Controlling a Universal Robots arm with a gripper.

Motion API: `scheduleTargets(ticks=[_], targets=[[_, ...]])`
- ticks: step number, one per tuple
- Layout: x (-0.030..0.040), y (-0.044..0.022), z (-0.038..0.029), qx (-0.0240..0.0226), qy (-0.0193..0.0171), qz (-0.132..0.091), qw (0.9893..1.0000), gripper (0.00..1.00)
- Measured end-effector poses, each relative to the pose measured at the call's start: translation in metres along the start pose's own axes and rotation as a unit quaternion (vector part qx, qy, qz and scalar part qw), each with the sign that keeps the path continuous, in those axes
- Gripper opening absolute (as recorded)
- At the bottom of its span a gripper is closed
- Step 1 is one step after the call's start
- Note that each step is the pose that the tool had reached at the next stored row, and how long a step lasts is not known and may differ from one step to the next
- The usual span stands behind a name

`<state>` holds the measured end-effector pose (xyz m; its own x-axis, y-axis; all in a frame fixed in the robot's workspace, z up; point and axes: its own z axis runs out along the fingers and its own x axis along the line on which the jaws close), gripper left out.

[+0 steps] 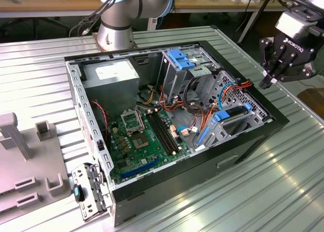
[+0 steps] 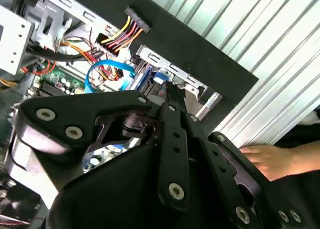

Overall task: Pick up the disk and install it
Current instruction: 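Insert the first disk wire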

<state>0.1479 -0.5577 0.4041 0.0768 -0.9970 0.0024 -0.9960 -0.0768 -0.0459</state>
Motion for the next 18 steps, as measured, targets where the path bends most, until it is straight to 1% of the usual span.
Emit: scheduleTargets(ticks=[1,2,5,6,8,9,18], targets=[[0.0000,0.0000,0.0009,0.0000,-0.0009,-0.019,0.9998,0.11],[0.0000,-0.0002,0.0013,-0.0001,-0.0013,-0.027,0.9996,0.11],[-0.0014,-0.0025,0.0027,-0.0002,-0.0017,-0.037,0.9993,0.11],[-0.0022,-0.0035,0.0031,-0.0003,-0.0018,-0.039,0.9993,0.11],[-0.0074,-0.0060,0.0045,-0.0016,-0.0019,-0.039,0.9993,0.11],[-0.0090,-0.0064,0.0049,-0.0019,-0.0019,-0.037,0.9993,0.11],[-0.0090,-0.0067,0.0049,-0.0020,-0.0019,-0.037,0.9993,0.11]])
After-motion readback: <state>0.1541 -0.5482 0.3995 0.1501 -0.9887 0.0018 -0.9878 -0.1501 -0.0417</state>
